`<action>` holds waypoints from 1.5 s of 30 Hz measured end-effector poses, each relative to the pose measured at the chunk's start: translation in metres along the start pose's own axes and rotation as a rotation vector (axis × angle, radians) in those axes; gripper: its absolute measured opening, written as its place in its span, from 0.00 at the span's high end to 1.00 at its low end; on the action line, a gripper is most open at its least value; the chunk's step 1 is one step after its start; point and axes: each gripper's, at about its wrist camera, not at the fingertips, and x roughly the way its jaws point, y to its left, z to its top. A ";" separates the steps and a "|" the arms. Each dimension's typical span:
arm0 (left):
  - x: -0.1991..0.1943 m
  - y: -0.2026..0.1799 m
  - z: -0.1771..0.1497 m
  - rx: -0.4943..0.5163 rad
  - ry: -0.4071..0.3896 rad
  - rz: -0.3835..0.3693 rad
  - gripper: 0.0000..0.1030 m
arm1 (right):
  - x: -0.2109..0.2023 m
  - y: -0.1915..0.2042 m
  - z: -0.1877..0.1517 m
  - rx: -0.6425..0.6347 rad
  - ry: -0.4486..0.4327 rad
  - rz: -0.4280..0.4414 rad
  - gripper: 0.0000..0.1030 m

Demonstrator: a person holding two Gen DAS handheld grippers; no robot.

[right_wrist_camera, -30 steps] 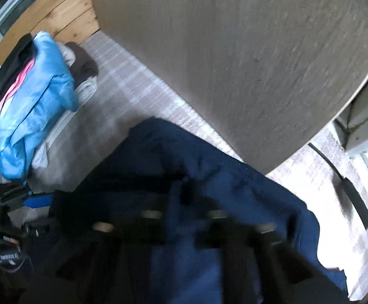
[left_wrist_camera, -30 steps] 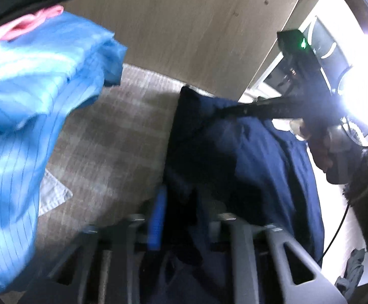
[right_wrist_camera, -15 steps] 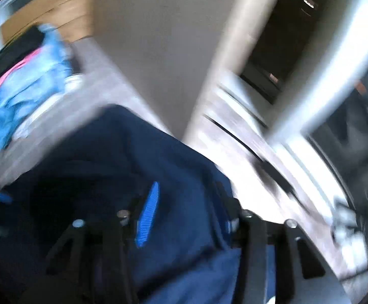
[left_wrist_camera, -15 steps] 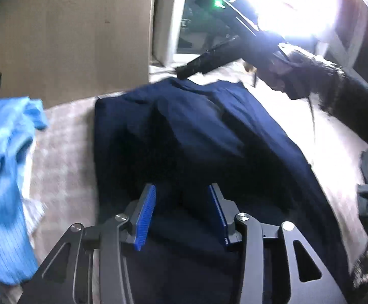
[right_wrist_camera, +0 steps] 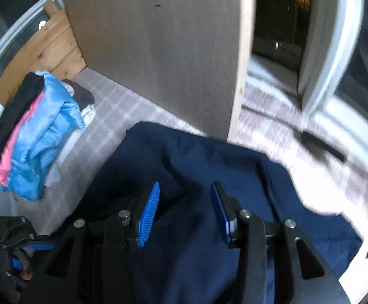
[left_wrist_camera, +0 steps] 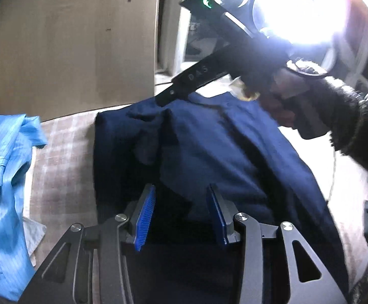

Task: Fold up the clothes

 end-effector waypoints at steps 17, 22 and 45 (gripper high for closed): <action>0.002 -0.011 -0.026 0.055 0.120 -0.076 0.76 | -0.017 -0.020 -0.034 -0.025 -0.023 -0.122 0.64; -0.007 -0.014 -0.030 0.072 0.103 -0.100 0.76 | -0.039 -0.030 -0.047 0.047 -0.078 -0.098 0.63; 0.038 0.001 -0.009 0.123 0.157 -0.079 0.96 | -0.057 -0.004 -0.143 0.237 -0.053 0.120 0.63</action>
